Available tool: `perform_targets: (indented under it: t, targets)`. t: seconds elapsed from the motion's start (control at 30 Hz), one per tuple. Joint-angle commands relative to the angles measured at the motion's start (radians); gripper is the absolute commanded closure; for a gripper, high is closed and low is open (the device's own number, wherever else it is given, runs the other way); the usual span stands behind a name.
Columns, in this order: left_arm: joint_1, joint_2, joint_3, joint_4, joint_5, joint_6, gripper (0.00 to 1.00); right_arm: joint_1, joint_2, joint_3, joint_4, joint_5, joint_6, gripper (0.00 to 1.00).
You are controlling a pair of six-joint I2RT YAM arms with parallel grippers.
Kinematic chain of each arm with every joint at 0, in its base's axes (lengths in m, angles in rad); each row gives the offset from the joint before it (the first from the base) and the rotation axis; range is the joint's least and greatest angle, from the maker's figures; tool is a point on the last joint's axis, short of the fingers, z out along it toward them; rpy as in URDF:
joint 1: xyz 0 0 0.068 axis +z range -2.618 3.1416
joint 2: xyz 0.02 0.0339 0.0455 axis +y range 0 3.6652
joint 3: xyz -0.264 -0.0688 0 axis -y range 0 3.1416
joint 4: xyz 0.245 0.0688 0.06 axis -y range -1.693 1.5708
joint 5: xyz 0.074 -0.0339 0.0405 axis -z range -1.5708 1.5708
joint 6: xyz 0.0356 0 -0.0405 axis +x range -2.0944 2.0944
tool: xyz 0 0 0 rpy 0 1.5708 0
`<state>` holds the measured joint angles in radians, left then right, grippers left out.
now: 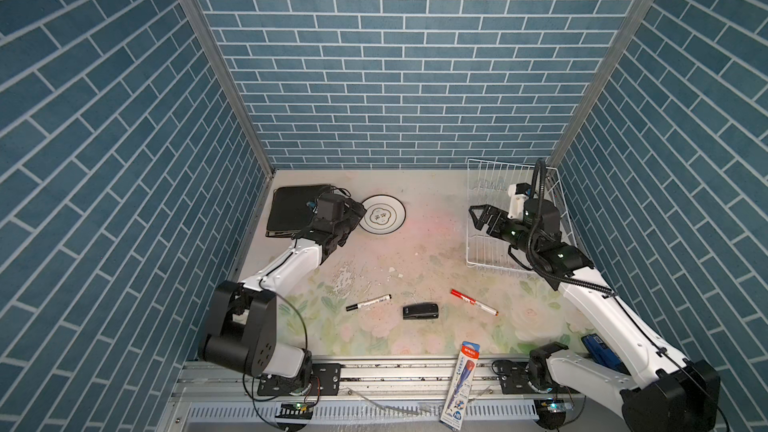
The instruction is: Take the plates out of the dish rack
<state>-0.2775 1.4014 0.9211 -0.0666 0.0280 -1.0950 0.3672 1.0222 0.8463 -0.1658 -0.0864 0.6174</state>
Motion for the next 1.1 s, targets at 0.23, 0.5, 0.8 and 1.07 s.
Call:
perform_targets:
  t: [0.23,0.5,0.8,1.07]
  targets:
    - [0.046,-0.312,-0.029,-0.063,-0.122,0.354,0.0,-0.047,-0.156,-0.234,0.156,0.464,-0.442,0.01]
    - [0.046,-0.559,-0.27,0.238,-0.173,0.769,0.0,-0.173,-0.1,-0.325,0.319,0.394,-0.523,0.01]
    - [0.046,-0.689,-0.365,0.247,-0.349,0.998,0.0,-0.298,0.042,-0.412,0.581,0.331,-0.538,0.01]
    - [0.046,-0.644,-0.518,0.51,-0.342,1.104,0.0,-0.361,0.194,-0.476,0.77,0.258,-0.526,0.01]
